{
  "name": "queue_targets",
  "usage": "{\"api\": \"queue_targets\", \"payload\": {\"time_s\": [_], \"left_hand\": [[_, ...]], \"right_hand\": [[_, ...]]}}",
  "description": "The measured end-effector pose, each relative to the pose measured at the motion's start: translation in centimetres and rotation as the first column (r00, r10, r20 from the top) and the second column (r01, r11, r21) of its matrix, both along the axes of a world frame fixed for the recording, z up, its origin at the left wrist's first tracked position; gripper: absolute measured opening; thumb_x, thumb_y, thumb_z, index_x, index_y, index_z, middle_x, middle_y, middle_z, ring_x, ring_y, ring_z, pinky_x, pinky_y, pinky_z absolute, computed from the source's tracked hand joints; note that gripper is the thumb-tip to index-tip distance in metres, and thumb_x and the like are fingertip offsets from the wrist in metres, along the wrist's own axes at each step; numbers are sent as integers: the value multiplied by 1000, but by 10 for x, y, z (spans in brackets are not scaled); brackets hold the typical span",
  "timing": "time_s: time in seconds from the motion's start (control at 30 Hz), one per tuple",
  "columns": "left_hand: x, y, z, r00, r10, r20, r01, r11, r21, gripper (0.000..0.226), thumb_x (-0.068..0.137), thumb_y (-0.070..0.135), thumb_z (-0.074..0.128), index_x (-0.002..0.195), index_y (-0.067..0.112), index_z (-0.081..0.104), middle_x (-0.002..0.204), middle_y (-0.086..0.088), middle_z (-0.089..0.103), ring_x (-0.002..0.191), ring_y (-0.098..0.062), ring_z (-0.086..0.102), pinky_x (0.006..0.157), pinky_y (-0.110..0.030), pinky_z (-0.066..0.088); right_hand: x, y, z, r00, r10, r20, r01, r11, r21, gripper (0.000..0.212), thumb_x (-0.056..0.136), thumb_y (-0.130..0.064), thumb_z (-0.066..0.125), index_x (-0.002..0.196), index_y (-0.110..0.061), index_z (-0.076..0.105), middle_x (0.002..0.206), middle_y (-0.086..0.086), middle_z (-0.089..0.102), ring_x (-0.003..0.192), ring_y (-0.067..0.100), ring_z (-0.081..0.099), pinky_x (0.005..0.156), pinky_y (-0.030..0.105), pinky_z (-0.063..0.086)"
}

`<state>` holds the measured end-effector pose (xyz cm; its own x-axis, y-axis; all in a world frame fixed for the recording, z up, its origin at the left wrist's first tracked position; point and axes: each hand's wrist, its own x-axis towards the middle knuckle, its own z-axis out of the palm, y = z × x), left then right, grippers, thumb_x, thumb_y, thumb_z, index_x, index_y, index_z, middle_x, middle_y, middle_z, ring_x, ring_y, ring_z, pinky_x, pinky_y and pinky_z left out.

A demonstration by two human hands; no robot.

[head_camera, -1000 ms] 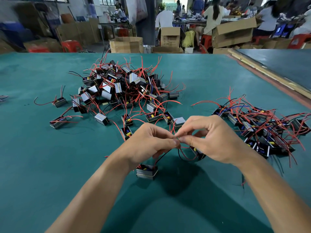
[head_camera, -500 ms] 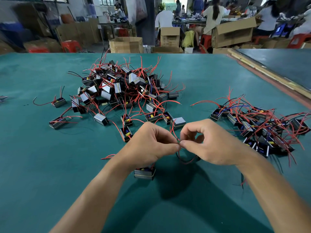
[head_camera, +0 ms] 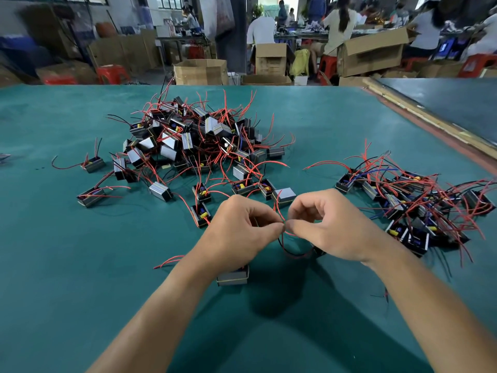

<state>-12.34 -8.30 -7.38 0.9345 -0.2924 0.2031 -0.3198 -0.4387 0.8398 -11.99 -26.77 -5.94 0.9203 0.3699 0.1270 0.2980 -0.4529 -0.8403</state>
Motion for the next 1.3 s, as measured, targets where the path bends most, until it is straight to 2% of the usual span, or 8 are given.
{"api": "queue_targets", "payload": {"time_s": [0.1,0.2,0.27,0.4,0.73,0.97,1.17,1.3], "left_hand": [[2,1,2,987,-60,-146,42,992,-120,13,85,10,73,72,10,76,55,2,52,56,-14,36,55,-28,29],[2,5,3,965,-124,-229,87,982,-165,6,84,8,74,79,6,77,47,10,48,46,-6,35,46,-17,30],[3,7,4,953,-148,-263,106,980,-166,5,84,8,74,81,4,77,46,10,49,45,-4,36,46,-14,29],[3,8,6,931,-175,-319,121,975,-184,5,83,8,73,80,5,76,50,0,48,49,-12,35,49,-24,27],[1,8,6,924,-201,-324,156,975,-161,10,86,3,70,79,6,75,48,7,50,46,-5,36,47,-16,28],[0,9,7,922,-209,-325,159,972,-175,9,86,3,70,79,6,76,50,5,48,48,-7,34,47,-16,28],[-1,8,6,926,-220,-308,187,973,-134,18,86,5,70,71,13,75,49,11,47,48,-3,35,48,-12,30],[-1,8,5,931,-213,-297,183,975,-127,16,85,6,71,71,13,76,51,7,49,50,-6,36,49,-16,31]], "right_hand": [[-1,-2,2,992,46,118,-46,999,4,21,82,4,69,77,-17,69,69,-7,67,63,3,57,57,17,45],[-1,-7,5,989,89,114,-85,996,-39,24,83,2,71,78,-21,75,72,-7,72,66,2,63,63,28,53],[0,-10,5,988,114,106,-109,993,-51,25,82,0,75,79,-24,77,72,-10,73,65,0,63,61,23,53],[1,-12,6,986,137,97,-136,990,-25,32,82,0,77,78,-32,78,74,-11,75,59,-3,60,58,10,44],[1,-13,4,989,126,83,-120,990,-67,24,81,-13,81,80,-37,79,72,-11,74,56,-3,56,57,12,42],[0,-12,5,987,144,69,-142,989,-33,23,82,-2,77,78,-25,79,60,-19,68,50,-6,54,53,4,36],[0,-9,2,992,116,54,-116,993,5,10,85,-9,71,78,-15,76,71,1,73,63,7,63,61,31,51],[1,-9,1,995,96,24,-97,995,35,14,86,-5,73,78,-17,74,71,0,73,64,8,64,62,24,51]]}}
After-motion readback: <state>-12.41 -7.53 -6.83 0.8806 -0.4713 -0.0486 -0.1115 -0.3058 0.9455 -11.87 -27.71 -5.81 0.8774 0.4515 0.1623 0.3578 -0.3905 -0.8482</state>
